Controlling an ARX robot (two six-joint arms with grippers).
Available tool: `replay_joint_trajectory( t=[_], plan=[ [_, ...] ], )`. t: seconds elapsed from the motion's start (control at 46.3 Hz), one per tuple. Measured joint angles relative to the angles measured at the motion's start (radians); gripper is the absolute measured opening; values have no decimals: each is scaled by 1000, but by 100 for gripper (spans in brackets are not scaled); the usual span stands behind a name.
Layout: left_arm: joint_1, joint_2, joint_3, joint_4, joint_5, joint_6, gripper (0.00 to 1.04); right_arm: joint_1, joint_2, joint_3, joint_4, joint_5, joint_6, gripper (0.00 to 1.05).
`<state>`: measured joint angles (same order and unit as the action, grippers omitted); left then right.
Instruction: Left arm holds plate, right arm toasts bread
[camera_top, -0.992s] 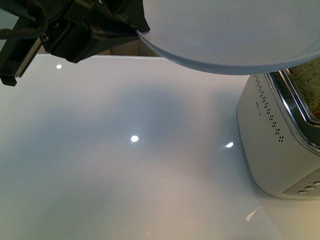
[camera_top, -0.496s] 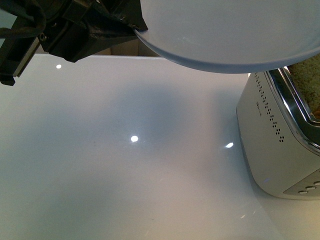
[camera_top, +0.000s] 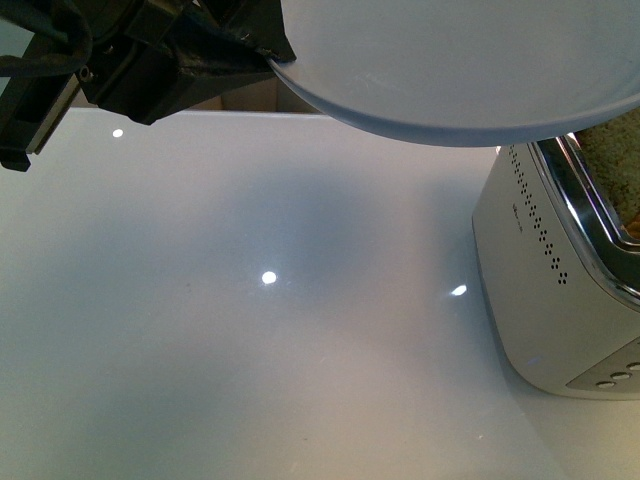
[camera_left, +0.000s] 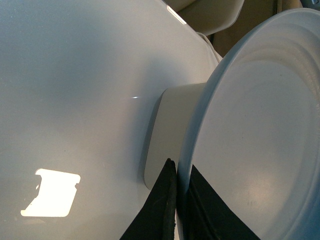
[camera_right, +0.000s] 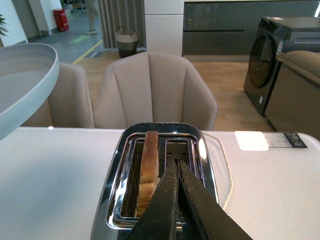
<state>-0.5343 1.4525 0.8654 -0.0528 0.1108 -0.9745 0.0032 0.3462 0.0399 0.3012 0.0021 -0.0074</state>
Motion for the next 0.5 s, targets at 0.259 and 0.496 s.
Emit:
replay_joint_trajectory(
  t=[0.259,0.496],
  plan=[
    [0,0,0,0,0,0,3,0,-63,-18,-17,0,0,2],
    [0,0,0,0,0,0,3,0,-139,-18,-93,0,0,2]
  ],
)
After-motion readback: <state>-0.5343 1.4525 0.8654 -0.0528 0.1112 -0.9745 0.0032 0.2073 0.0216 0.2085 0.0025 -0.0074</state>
